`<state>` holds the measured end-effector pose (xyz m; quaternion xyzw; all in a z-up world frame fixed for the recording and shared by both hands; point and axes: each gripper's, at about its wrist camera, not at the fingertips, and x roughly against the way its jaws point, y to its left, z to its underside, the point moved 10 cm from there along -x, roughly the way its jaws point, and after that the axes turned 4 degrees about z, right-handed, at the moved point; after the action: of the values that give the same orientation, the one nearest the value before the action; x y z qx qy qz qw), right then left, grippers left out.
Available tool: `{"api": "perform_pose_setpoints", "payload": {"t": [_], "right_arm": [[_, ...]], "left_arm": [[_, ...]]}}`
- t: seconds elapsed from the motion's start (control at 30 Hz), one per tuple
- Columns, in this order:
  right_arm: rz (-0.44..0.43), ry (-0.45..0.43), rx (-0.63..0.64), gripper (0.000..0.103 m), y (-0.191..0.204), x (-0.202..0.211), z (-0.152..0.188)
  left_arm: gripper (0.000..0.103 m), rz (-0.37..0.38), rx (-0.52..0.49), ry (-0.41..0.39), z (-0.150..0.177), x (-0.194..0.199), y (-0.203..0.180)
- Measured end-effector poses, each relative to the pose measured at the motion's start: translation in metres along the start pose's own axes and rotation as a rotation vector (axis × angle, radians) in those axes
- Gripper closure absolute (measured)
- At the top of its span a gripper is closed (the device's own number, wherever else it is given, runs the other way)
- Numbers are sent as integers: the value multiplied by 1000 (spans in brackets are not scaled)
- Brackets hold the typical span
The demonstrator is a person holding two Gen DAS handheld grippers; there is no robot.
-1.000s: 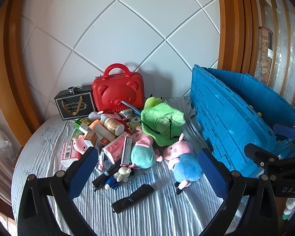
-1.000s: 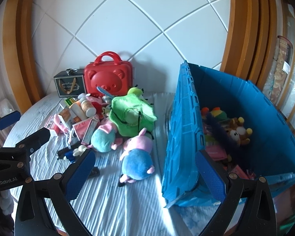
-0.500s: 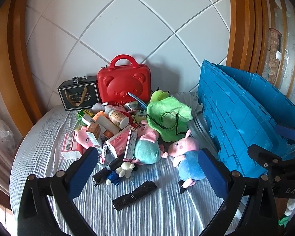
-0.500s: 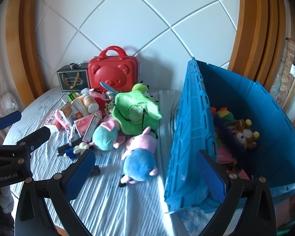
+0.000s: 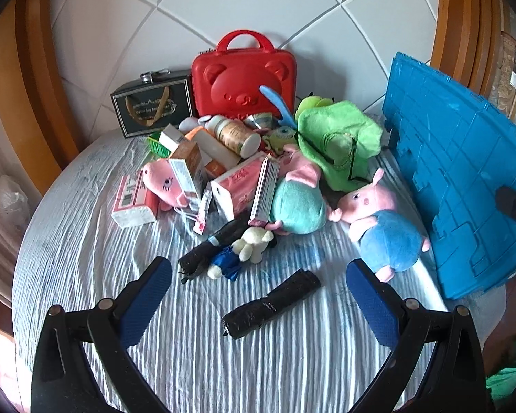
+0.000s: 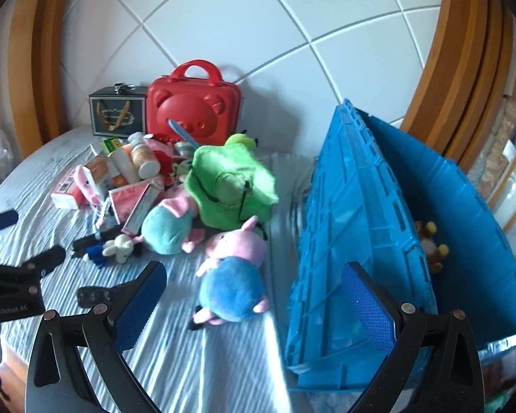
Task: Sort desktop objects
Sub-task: 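Move left tool to black taped cylinder while right tool approaches blue-bodied pig plush, then close left tool on black cylinder while right tool grasps blue pig plush, lift both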
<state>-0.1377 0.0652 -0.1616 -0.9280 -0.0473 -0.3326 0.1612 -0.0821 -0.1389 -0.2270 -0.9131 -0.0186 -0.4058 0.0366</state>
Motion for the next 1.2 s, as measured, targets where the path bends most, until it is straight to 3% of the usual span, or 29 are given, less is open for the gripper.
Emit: {"api": "perform_pose_setpoints", "payload": {"t": [0.23,0.4,0.6,0.7,0.83,0.87,0.93,1.0,1.1,1.2], "right_arm": [[-125,-24,7,0,43,-2,-1],[-212,118,-43,0,79,-52,36],[-154,278,-103,0,73,-117,91],[-110,321,-140,0,59,-138,106],[-86,341,-173,0,48,-154,111],[-88,342,-178,0,48,-159,111],[-80,345,-171,0,48,-165,110],[-64,344,-159,0,48,-172,107],[-46,349,-154,0,47,-185,105],[-7,364,-136,0,43,-198,104]], "left_arm": [[0,25,-49,105,37,-51,8],[3,68,-76,182,58,-85,3],[12,85,-100,279,85,-129,-2],[12,105,-115,304,93,-142,-6],[12,65,-136,320,94,-160,-5],[14,72,-136,331,94,-164,-6],[40,118,-119,364,95,-169,-12],[56,117,-106,367,92,-172,-12],[64,92,-69,340,75,-177,-7],[64,123,-9,347,60,-186,-6]]}}
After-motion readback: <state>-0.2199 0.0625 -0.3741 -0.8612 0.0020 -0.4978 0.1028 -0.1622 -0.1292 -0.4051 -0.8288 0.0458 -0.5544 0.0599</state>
